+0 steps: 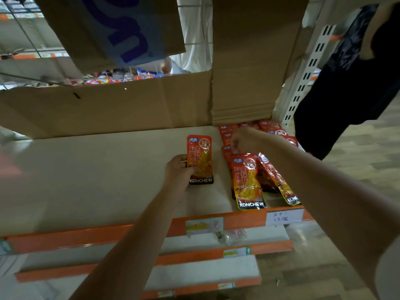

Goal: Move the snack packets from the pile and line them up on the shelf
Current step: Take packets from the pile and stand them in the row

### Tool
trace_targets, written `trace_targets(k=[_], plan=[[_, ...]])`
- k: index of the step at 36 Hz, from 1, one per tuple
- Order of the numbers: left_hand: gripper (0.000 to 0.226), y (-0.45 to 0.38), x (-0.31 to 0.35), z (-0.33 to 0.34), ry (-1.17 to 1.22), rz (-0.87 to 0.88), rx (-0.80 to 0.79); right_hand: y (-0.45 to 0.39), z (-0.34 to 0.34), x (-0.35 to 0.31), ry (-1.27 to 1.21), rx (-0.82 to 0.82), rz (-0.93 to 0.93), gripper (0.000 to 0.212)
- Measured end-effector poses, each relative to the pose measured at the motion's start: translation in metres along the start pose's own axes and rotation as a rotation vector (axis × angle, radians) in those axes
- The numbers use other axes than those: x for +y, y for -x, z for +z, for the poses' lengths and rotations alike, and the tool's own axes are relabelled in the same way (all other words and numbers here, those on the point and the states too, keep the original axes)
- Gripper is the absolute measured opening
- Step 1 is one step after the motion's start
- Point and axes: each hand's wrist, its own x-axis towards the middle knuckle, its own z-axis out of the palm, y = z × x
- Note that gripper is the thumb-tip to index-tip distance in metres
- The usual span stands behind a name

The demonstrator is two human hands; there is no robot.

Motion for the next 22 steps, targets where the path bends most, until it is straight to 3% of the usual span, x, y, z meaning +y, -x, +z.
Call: trace_targets(k=[13,19,22], plan=[[0.036,-0.009,0.004,0.005,-0.084,-0.009,0.053,-0.007,0.006,0.007,0.028,0.133,-0.146,0.016],[0.03,-0.027,0.007,0.014,-0.064,-0.026,0.08,0.004,0.007,0.007,0.072,0.313,-0.128,0.021],[0.032,-0.042,0.008,0.025,-0.039,-0.038,0.087,0.013,0.01,0.005,0.124,0.316,-0.089,0.028]])
